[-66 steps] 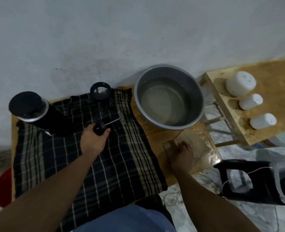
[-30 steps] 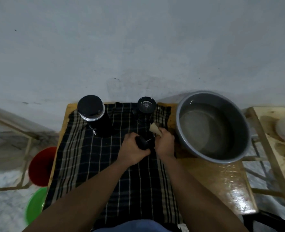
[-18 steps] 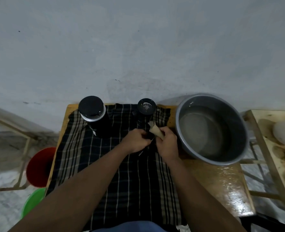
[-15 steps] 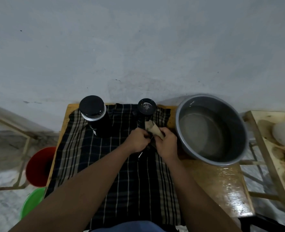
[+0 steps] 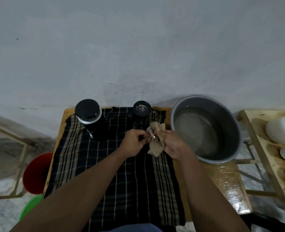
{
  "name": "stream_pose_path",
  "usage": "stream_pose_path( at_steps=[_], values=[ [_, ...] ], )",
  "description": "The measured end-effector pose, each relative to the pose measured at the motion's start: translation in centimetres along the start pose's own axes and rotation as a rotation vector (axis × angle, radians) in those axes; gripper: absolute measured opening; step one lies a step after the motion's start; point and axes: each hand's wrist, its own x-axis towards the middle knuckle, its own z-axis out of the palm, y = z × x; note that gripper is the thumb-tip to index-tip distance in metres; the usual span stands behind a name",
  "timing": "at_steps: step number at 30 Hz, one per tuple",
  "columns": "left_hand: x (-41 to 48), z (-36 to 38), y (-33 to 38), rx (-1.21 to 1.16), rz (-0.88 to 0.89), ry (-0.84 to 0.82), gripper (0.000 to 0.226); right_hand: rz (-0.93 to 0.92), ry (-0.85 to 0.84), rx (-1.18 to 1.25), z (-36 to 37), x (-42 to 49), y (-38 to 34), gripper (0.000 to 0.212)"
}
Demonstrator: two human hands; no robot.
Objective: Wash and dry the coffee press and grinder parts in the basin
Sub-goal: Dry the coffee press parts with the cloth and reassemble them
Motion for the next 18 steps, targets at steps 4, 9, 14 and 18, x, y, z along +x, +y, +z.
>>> stream_pose_path(
  at_steps=[4, 9, 14, 18],
  values=[
    [-0.3, -0.1, 0.3, 0.020, 0.062, 0.027, 0.005, 0.000, -0.013, 0.051, -0.3, 0.4, 0.1, 0.026],
    [-0.9, 0.7, 2.0, -0.310, -0.065, 0.166, 0.026, -0.250, 0.237, -0.190, 1.4, 1.4, 1.0, 0.025],
    [-0.3, 0.2, 2.2, -0.484, -0.195, 0.142, 0.025, -0.217, 0.129, 0.006, 1.6, 1.0, 1.7, 0.023],
    [0.0, 0.7, 2.0, -0.548, -0.298, 0.126, 0.030, -0.215, 0.092, -0.145, 1.9, 1.3, 1.6, 0.025]
  ],
)
